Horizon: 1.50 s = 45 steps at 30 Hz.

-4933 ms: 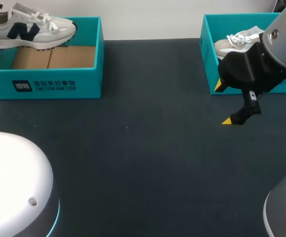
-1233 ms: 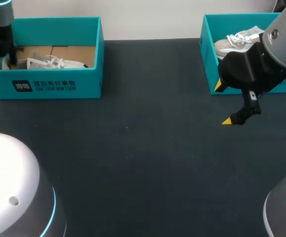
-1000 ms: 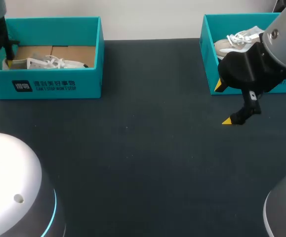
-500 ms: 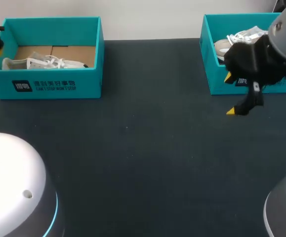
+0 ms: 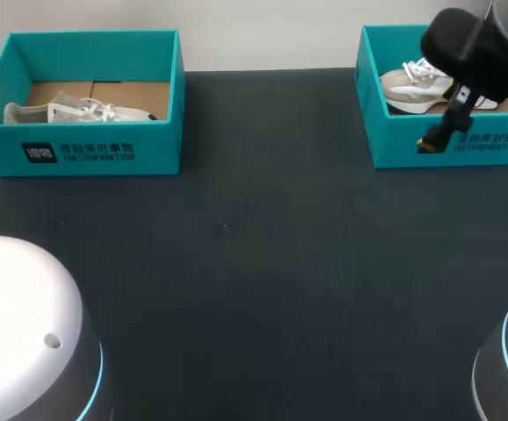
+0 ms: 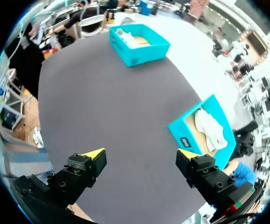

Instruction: Take the shoe out of the shoebox, open the shoe tongue, remove and reinsert the insole, then place the shoe into the shoebox

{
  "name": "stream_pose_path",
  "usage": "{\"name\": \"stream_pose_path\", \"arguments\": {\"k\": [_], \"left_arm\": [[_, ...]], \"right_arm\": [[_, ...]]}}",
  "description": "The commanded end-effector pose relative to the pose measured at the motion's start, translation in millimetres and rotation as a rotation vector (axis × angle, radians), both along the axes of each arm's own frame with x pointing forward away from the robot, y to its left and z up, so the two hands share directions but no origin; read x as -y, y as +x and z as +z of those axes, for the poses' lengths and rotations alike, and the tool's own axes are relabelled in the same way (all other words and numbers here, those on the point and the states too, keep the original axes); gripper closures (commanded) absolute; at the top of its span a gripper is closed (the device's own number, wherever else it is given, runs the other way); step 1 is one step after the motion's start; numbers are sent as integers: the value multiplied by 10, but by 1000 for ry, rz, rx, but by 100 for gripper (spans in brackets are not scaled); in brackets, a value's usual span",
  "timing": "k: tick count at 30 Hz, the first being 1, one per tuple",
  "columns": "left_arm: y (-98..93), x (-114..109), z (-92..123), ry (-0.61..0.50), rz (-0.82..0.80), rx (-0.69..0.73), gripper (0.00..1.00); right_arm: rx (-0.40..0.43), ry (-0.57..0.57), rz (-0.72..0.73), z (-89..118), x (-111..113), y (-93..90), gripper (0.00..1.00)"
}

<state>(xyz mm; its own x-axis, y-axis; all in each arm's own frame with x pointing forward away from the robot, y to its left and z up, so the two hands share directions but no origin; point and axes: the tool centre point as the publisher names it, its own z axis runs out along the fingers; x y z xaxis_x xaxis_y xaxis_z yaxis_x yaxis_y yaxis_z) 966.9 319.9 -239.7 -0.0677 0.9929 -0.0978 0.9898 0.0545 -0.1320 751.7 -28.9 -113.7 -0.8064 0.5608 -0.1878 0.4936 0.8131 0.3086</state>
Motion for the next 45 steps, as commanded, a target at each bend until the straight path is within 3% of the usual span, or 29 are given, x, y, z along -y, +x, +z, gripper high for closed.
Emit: {"name": "stream_pose_path", "arguments": {"k": [1,14,24,33,37,45], "left_arm": [[-16,4,1,3,0,4,0],[-16,4,1,3,0,4,0],[-16,4,1,3,0,4,0],[-16,4,1,3,0,4,0],[-16,4,1,3,0,4,0],[-16,4,1,3,0,4,0]], "right_arm": [[6,-26,-283,2,-76,-17,0],[6,-26,-283,2,-76,-17,0],[13,-29,-667,-178,205,682,0],[26,-39,-787,-248,598,1421,0],[30,-66,-809,-265,724,1849,0],[22,-38,-883,-336,1008,2434,0]]}}
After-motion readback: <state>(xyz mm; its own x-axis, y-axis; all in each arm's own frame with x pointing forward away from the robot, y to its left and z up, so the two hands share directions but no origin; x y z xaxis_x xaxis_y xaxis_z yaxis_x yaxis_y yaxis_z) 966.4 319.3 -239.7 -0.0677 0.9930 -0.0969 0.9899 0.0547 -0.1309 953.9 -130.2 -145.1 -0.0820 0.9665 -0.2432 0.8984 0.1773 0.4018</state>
